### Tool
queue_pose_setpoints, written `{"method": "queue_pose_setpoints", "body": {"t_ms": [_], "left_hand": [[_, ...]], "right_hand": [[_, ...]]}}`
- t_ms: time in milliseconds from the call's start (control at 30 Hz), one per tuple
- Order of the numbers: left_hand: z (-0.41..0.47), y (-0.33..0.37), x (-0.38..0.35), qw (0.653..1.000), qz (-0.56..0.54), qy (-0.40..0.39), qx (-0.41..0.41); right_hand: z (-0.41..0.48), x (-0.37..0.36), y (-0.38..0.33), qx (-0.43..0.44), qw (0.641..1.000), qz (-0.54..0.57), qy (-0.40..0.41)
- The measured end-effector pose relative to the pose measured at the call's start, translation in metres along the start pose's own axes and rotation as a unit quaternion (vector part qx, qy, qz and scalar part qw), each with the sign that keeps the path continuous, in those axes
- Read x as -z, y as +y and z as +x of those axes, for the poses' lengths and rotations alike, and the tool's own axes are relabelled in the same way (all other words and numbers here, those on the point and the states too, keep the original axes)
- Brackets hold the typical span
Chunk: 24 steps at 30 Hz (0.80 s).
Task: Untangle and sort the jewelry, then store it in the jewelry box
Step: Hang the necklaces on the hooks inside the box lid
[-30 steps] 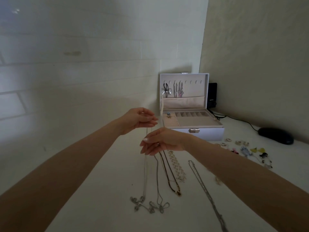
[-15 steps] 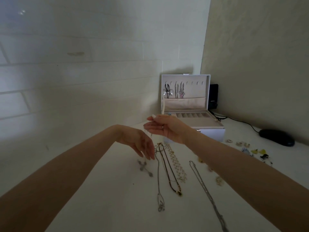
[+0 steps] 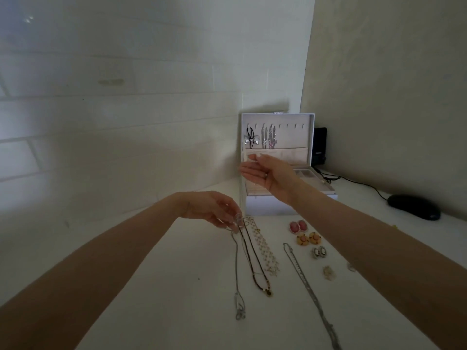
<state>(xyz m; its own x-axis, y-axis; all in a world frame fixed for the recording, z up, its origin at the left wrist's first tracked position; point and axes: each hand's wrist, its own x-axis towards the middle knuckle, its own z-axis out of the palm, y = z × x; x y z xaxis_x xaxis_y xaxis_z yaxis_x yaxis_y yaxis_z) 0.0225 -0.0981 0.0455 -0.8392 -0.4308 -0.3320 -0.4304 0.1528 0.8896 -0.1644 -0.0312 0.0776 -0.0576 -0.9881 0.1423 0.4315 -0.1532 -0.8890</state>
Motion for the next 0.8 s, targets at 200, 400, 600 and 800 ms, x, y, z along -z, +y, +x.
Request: {"method": "queue_pose_setpoints", "body": {"t_ms": [200,400,600,800], "left_hand": [[0.01,0.001,0.003,0.993,-0.041,0.101,-0.043],[0.015,0.005,0.005,0.978,-0.115,0.159,-0.071],[0.014,0.01,0.005,0.975,-0.154,0.142,-0.079],[0.016,0.019,0.002,0.957,-0.23,0.159,-0.073]], "right_hand": [[0.001,0.014,-0.004,0.01,0.999,-0.015,0.031],[0.0,0.025,-0.01,0.018,0.989,-0.146,0.035],[0.002,0.032,-0.017,0.044,0.943,-0.328,0.028],[-0.001,0.021,-0.007,0.045,0.852,-0.52,-0.041]]}}
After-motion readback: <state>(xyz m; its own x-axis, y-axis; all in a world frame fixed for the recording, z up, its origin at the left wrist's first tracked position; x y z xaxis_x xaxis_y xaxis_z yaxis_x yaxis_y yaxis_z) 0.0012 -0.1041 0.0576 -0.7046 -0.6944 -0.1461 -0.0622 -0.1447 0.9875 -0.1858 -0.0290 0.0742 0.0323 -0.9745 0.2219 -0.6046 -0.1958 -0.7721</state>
